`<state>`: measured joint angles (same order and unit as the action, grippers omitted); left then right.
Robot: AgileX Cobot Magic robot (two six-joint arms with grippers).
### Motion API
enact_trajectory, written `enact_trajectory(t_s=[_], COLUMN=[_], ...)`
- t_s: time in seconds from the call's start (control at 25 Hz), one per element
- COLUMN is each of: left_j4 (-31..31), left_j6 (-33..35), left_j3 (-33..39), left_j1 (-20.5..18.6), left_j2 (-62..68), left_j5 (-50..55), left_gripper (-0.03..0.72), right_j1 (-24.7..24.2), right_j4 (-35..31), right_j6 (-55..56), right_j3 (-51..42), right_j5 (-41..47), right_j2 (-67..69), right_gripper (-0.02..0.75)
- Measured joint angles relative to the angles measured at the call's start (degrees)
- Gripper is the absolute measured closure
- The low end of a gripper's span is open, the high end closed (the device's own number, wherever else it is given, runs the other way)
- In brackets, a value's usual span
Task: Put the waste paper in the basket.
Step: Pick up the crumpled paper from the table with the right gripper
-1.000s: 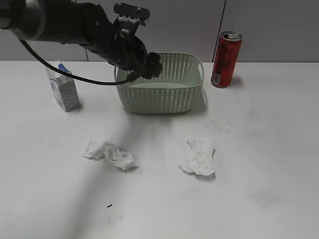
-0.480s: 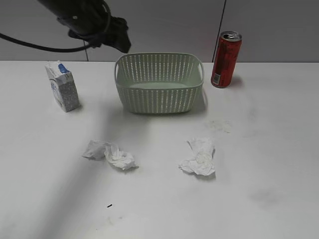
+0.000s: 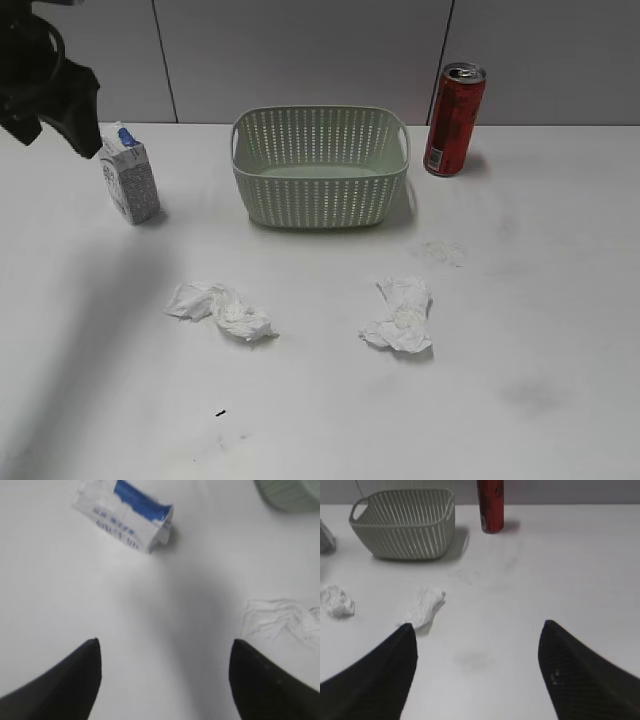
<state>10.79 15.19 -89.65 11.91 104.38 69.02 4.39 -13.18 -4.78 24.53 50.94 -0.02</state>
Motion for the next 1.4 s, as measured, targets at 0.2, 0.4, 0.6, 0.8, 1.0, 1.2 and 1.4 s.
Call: enact_trajectory(t_s=[0.2, 0.4, 0.6, 0.8, 1.0, 1.2, 1.4], left_j4=[-0.6, -0.6, -0.6, -2.1, -3.6, -4.5, -4.8], left_j6=[0.0, -0.1, -0.3, -1.8, -3.2, -4.3, -4.5], left_j3=[10.5, 24.0, 36.2, 45.7, 53.5, 59.2, 60.0], left_j1=[0.0, 0.0, 0.0, 0.0, 0.0, 0.0, 0.0], left_j2=[-5.7, -17.5, -31.8, -47.6, -63.7, -79.1, -91.8], left_j5=[0.5, -3.3, -5.7, -8.5, -9.6, -8.9, -9.4], left_gripper=[0.154, 0.169, 0.171, 0.174, 0.173, 0.173, 0.175], right_j1=[0.0, 0.0, 0.0, 0.0, -0.1, 1.0, 7.0], right_j4=[-0.4, -0.6, -0.6, -0.6, -1.0, -3.3, -3.4], right_j6=[0.7, 0.7, 0.7, -1.0, -8.0, -14.4, -19.9], right_j3=[0.5, 1.1, 5.0, 10.0, 15.8, 23.0, 28.9], right_j5=[-10.8, -15.1, -15.7, -16.0, -13.9, -9.6, -8.7], right_j2=[6.5, 19.0, 33.4, 47.7, 58.9, 68.8, 75.7], right_gripper=[0.166, 0.166, 0.166, 0.166, 0.166, 0.166, 0.166])
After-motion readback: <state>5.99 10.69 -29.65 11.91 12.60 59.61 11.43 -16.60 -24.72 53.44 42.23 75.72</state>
